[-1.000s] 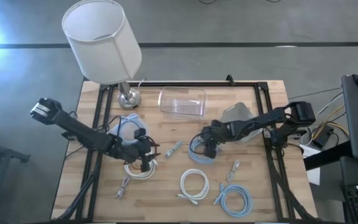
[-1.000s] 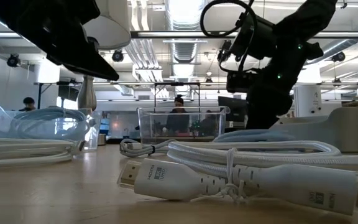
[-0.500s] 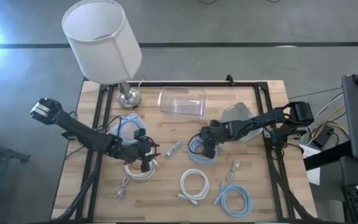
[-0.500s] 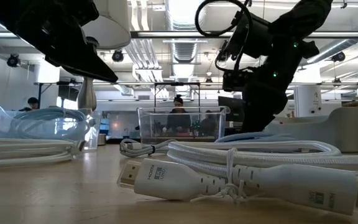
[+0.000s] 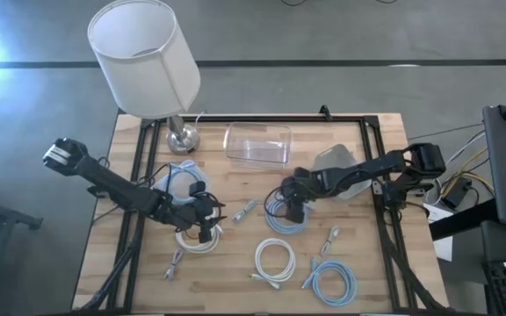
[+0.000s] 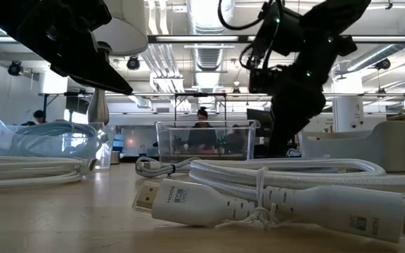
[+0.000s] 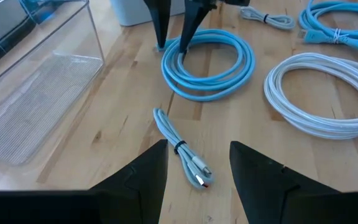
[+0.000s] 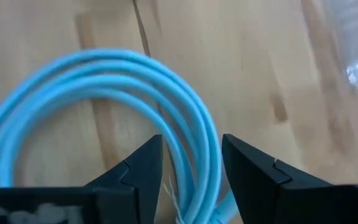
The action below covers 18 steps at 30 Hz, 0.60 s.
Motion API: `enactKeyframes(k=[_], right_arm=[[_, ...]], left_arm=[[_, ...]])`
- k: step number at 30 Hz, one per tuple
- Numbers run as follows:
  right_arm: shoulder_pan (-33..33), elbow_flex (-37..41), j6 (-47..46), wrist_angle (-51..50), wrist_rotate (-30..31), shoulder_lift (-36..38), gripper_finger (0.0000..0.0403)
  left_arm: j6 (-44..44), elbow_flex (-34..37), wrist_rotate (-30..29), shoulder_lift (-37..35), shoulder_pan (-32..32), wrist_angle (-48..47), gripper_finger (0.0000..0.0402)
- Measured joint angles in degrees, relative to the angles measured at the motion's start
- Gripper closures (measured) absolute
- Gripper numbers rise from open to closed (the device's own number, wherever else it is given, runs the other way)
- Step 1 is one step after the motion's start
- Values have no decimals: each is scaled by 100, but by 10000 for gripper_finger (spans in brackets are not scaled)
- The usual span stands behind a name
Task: Pick & Place USB Port
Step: Put the top light blue HDMI cable into the white bin
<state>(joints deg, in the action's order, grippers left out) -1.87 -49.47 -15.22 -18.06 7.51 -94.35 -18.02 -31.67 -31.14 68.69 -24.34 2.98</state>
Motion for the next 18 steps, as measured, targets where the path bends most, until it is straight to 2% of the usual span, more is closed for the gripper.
enactKeyframes(k=[10,14,18], right_arm=[[0,159,-266,49,5,-302,219],[0,155,-281,61,-5,-383,232],[-25,153,-282,63,-26,-376,265]], left_arm=[[0,1,2,-3,0,-14,225],[-11,1,2,-4,0,1,225],[-95,1,2,-3,0,-4,225]])
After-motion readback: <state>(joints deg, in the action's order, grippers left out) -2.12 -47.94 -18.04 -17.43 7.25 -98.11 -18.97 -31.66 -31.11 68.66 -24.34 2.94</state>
